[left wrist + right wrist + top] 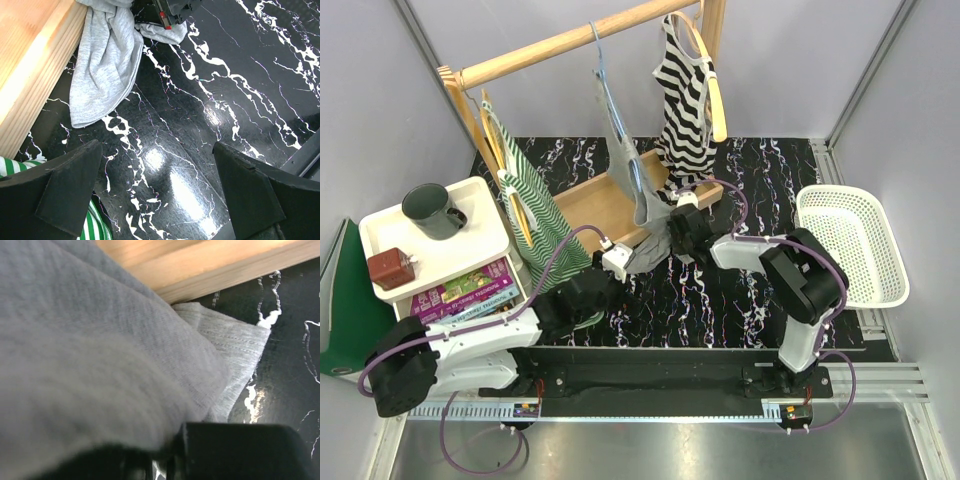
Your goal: Place the tank top on the hanger
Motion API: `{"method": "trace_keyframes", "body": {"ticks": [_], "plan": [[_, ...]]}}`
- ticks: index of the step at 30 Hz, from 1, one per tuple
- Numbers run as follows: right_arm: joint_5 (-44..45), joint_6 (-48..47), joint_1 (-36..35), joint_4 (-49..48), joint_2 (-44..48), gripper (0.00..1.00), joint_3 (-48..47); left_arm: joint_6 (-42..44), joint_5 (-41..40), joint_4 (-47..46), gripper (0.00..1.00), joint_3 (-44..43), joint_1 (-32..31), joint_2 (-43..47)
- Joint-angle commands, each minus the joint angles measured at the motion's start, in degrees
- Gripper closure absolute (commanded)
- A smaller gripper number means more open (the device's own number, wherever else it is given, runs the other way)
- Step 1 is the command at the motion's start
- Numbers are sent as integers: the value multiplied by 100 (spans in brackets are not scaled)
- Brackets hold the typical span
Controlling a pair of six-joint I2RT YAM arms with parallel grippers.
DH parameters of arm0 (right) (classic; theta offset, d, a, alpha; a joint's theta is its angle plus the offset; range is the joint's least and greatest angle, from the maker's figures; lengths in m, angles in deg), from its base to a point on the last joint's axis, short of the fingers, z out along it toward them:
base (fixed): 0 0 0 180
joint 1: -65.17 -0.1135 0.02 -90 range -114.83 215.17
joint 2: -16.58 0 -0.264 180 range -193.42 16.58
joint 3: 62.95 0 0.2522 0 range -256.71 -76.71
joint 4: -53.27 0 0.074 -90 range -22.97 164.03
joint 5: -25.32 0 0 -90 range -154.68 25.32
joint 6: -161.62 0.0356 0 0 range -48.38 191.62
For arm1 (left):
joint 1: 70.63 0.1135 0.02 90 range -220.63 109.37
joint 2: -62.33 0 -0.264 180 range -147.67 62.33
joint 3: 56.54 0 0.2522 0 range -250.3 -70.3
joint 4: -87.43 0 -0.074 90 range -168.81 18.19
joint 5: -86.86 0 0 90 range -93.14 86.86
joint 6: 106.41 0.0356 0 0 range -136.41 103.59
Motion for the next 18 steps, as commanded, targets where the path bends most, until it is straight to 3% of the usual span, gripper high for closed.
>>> {"method": "trace_keyframes", "body": {"ticks": [1,8,18], "plan": [[-300,110,15,60,691,100,-449,27,-113,-222,1,-17,-20,162],[-599,233,15,-54,930,100,-1125,10,-131,-248,1,10,-20,162],[-723,303,6,-738,-151,100,-2453,36,-245,-125,1,27,-20,259]]}}
